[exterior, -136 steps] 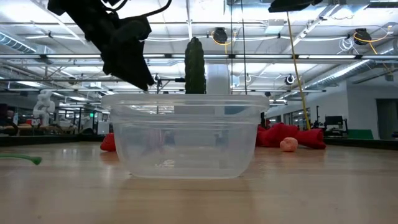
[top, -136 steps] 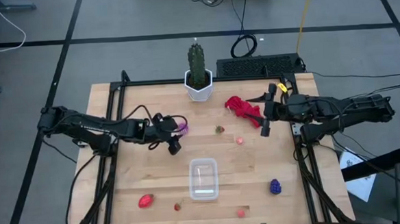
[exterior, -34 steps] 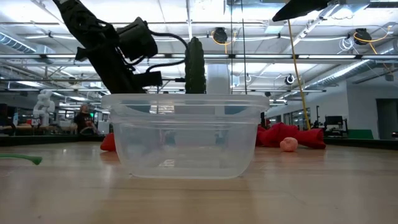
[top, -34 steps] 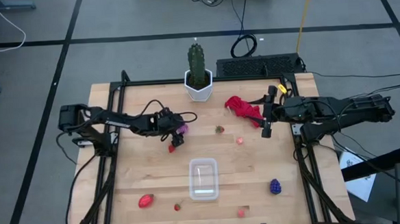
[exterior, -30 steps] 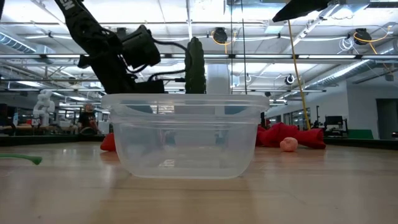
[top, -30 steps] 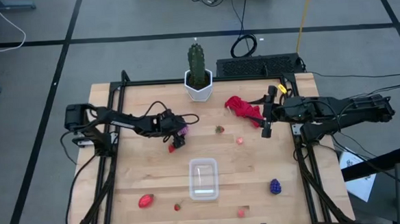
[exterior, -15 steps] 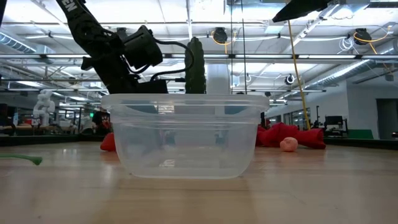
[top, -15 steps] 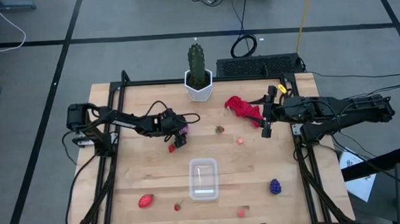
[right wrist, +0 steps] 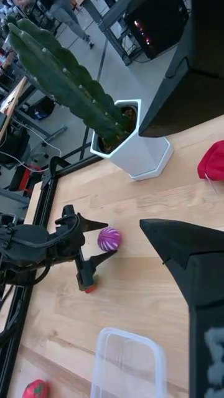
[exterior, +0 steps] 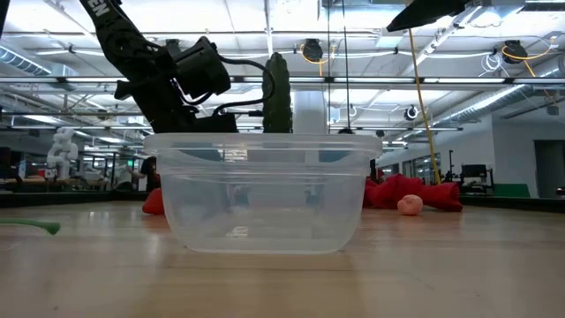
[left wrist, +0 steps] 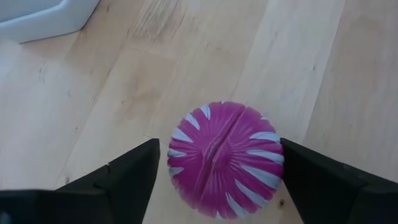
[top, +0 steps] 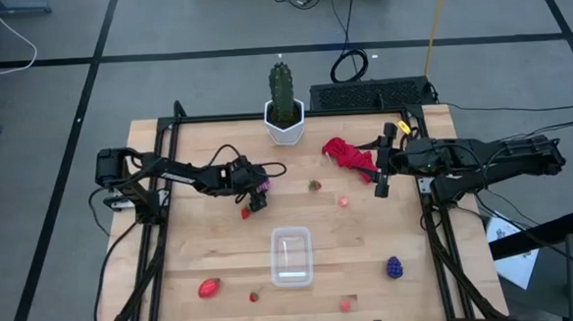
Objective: Pick and placing Produce into tupperware
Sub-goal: Put the onion into the transparent container
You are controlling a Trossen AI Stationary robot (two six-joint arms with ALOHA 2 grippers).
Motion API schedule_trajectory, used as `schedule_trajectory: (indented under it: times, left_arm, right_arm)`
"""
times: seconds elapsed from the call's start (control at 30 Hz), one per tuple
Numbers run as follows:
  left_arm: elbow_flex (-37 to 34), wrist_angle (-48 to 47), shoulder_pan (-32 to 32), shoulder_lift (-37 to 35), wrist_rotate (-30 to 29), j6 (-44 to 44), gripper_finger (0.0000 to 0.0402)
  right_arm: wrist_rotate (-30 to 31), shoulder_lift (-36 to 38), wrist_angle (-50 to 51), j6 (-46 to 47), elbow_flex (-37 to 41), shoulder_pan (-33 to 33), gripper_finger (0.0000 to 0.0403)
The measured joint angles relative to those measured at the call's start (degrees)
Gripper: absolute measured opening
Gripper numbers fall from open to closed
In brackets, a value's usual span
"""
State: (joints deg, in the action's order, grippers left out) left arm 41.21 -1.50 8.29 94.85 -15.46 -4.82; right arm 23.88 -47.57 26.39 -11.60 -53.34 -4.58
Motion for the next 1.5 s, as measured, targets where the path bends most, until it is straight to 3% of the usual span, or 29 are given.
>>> schedule_trajectory:
  times: [0.27, 0.57, 0.93, 1.1, 1.27, 1.5]
  left_arm:
    - [0.0, 0.1, 0.0, 0.0, 0.4, 0.0, 0.0238]
    - [0.0, 1.0, 0.0, 0.0, 0.5, -0.3, 0.0267]
    - [1.2, 1.1, -0.7, 0.0, 0.6, -0.5, 0.027]
    - [7.4, -6.5, -2.4, 0.0, 0.7, -0.7, 0.0271]
    - [16.5, -22.0, -4.6, 0.0, 0.7, -4.1, 0.0271]
    - [26.9, -33.9, -11.7, 0.0, 0.7, -7.4, 0.0271]
  right_arm:
    - [0.0, 0.0, 0.0, 0.0, 0.0, 0.0, 0.0219]
    - [0.0, 0.0, 0.0, 0.0, 0.0, 0.0, 0.0219]
    - [0.0, 0.0, 0.0, 0.0, 0.0, 0.0, 0.0219]
    - [0.0, 0.0, 0.0, 0.0, 0.0, 0.0, 0.0219]
    - [0.0, 0.0, 0.0, 0.0, 0.0, 0.0, 0.0219]
    - [0.0, 0.0, 0.3, 0.0, 0.0, 0.0, 0.0219]
